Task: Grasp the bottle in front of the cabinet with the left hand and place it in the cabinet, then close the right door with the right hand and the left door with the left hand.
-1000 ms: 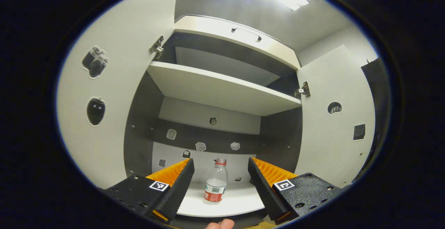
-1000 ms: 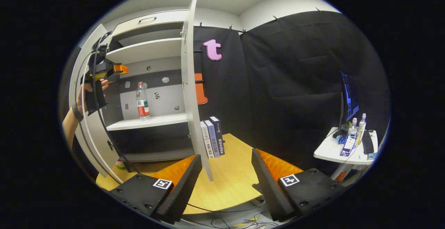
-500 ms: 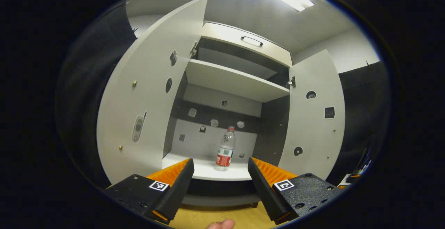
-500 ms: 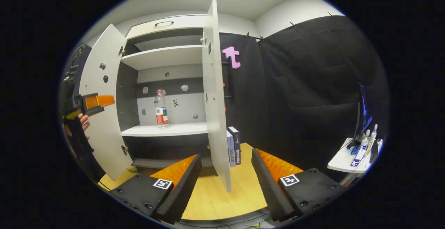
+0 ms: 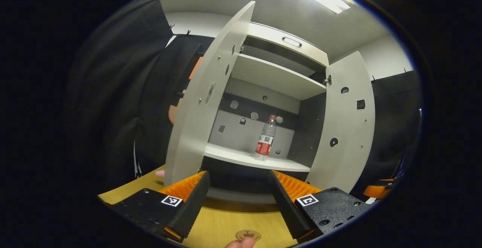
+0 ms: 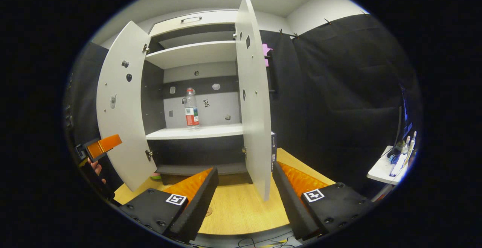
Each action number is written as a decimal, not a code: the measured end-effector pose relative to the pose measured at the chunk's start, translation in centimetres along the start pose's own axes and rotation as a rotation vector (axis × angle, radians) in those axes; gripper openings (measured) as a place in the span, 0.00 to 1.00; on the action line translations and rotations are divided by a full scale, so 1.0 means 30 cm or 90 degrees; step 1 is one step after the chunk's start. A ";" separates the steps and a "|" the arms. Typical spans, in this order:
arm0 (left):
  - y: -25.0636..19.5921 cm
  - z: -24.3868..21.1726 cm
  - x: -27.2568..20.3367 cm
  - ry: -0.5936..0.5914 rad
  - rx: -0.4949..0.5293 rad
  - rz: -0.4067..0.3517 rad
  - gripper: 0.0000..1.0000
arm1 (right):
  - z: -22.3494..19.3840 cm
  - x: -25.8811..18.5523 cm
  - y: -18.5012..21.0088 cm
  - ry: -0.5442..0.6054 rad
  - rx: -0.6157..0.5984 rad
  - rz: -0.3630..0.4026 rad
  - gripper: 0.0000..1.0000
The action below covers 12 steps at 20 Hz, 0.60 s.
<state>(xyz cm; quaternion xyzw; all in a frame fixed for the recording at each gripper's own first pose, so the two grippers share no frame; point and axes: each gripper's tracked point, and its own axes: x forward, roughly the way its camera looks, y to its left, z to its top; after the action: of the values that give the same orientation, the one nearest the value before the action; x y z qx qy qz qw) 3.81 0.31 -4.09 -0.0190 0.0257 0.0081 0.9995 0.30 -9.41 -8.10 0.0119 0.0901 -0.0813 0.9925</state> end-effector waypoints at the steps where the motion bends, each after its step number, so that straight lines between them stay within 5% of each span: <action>1: 0.014 -0.006 -0.024 -0.002 0.014 0.013 0.95 | -0.018 -0.002 0.008 0.009 -0.009 0.002 0.96; 6: 0.019 -0.036 -0.103 0.003 0.012 0.020 0.95 | 0.069 0.006 -0.020 -0.017 -0.002 0.001 0.97; 12: 0.013 -0.051 -0.113 0.023 0.009 0.007 0.95 | 0.356 0.064 -0.286 -0.084 0.010 -0.064 0.96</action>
<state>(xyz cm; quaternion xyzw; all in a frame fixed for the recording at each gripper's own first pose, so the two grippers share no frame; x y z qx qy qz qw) 0.35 0.60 -5.46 -0.0122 0.0438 0.0128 0.9989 2.66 -18.57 1.98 0.0101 0.0246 -0.1321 0.9909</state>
